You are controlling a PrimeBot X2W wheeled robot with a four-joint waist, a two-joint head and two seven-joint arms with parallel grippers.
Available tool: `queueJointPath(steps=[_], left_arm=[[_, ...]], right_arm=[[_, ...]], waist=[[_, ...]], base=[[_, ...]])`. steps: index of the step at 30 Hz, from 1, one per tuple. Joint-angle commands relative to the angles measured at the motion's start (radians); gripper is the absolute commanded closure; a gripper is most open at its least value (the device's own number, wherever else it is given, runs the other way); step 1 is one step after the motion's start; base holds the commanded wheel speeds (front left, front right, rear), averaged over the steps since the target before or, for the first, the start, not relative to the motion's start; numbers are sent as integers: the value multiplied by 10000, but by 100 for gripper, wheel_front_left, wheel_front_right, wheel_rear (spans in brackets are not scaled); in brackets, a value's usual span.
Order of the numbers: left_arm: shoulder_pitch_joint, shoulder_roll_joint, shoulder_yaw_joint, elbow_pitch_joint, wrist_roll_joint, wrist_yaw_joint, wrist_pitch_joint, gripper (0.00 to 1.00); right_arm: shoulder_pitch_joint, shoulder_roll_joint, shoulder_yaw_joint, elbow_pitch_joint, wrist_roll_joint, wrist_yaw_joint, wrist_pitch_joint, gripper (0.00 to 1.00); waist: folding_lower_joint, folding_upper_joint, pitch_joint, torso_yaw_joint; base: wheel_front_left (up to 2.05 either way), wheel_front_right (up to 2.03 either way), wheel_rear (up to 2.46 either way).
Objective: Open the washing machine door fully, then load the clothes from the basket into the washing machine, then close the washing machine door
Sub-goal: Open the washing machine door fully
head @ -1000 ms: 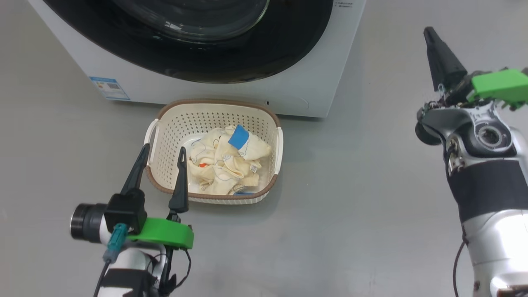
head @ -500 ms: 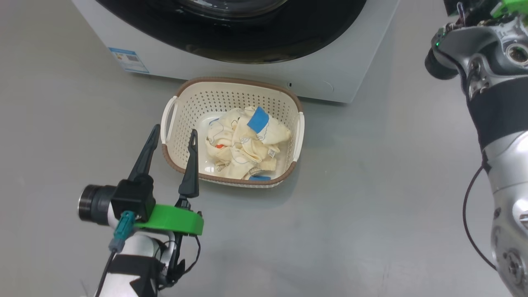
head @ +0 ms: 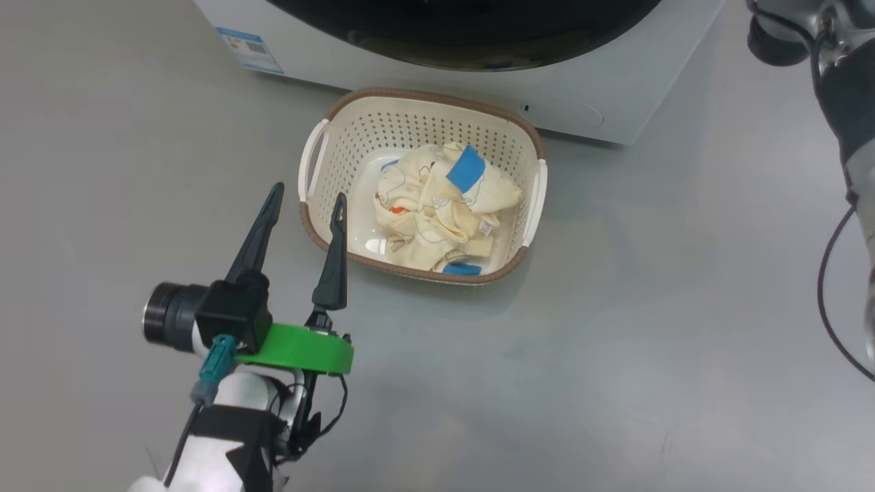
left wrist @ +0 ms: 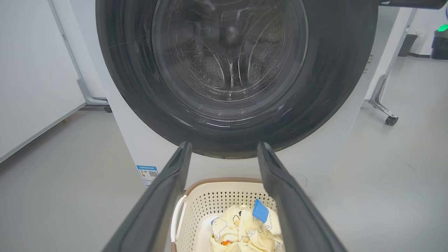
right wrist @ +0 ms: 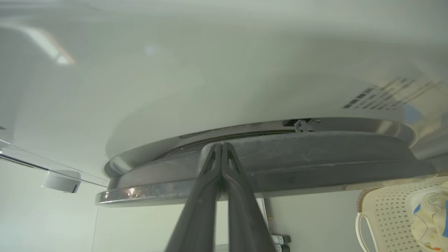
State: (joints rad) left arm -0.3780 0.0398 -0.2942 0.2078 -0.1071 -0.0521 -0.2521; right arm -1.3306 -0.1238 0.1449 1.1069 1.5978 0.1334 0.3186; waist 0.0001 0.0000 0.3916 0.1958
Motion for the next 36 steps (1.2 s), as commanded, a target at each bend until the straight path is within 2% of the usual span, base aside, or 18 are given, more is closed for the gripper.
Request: queueJointPath(steps=[1, 17, 28, 36], left_arm=[[-275, 118, 287, -384, -30, 51, -97, 0], [-504, 106, -41, -478, -220, 217, -97, 0], [-527, 105, 62, -533, -259, 319, -97, 0], [-430, 105, 187, -549, -210, 299, -97, 0]], right_arm=[[-578, 118, 93, -215, -77, -27, 63, 100], [-2175, 248, 553, 1617, -584, -27, 450, 100], [-2028, 465, 943, 1689, -811, -27, 1326, 100], [-1331, 617, 1051, 910, -609, -27, 2261, 100]], waist=[[-1, 0, 116, 117], [-1, 0, 620, 489], [-1, 0, 715, 308], [-1, 0, 553, 103]], base=[[0, 0, 0], [0, 0, 0], [0, 0, 0], [0, 0, 0]])
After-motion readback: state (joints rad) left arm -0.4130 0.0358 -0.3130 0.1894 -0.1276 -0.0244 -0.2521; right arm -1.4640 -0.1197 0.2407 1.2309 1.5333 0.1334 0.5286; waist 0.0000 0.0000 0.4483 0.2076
